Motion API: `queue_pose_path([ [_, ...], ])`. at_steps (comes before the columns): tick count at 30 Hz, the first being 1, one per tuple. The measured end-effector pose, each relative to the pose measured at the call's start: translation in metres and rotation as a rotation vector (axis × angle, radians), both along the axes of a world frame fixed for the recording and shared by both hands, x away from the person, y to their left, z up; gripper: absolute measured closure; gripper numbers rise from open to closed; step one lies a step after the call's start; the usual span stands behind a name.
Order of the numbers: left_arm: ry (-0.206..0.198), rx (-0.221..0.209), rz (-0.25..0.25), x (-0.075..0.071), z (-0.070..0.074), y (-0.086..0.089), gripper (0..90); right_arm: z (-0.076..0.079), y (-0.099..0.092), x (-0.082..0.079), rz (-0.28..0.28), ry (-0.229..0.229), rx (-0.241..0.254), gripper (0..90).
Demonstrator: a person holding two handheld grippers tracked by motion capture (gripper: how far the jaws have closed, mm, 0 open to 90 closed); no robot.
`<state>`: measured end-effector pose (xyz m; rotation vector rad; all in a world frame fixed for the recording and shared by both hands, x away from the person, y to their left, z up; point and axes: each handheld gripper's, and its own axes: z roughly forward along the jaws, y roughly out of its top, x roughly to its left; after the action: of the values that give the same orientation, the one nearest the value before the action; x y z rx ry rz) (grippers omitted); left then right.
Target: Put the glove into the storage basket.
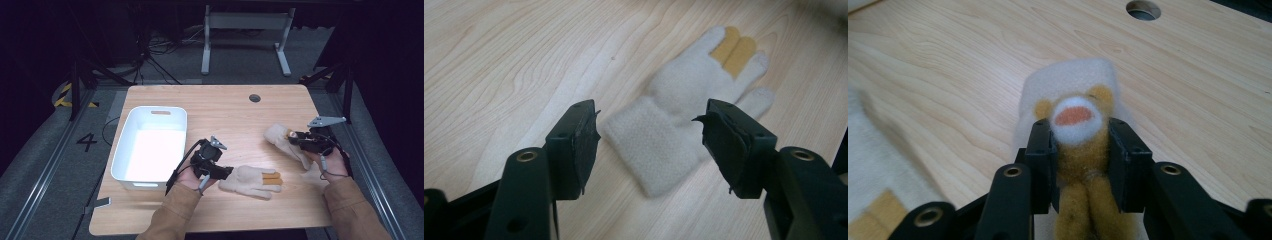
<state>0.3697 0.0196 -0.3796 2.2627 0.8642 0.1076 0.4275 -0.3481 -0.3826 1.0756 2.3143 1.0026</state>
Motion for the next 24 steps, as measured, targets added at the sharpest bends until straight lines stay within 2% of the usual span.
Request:
queue_pose_path([
  [7,0.000,-0.014,-0.011,0.002,0.004,-0.002,39.3,0.015,0.002,-0.013,0.059,-0.007,0.021,66.8],
  [13,0.000,-0.021,-0.019,0.003,0.007,-0.002,39.6,0.025,0.011,-0.025,0.180,-0.027,0.031,66.8],
  [18,-0.004,-0.020,-0.022,0.003,0.009,-0.002,39.6,0.031,0.020,-0.032,0.243,-0.029,0.020,66.8],
  [24,-0.007,-0.025,-0.020,0.003,0.011,-0.001,39.6,0.036,0.029,-0.037,0.302,0.005,0.042,66.7],
])
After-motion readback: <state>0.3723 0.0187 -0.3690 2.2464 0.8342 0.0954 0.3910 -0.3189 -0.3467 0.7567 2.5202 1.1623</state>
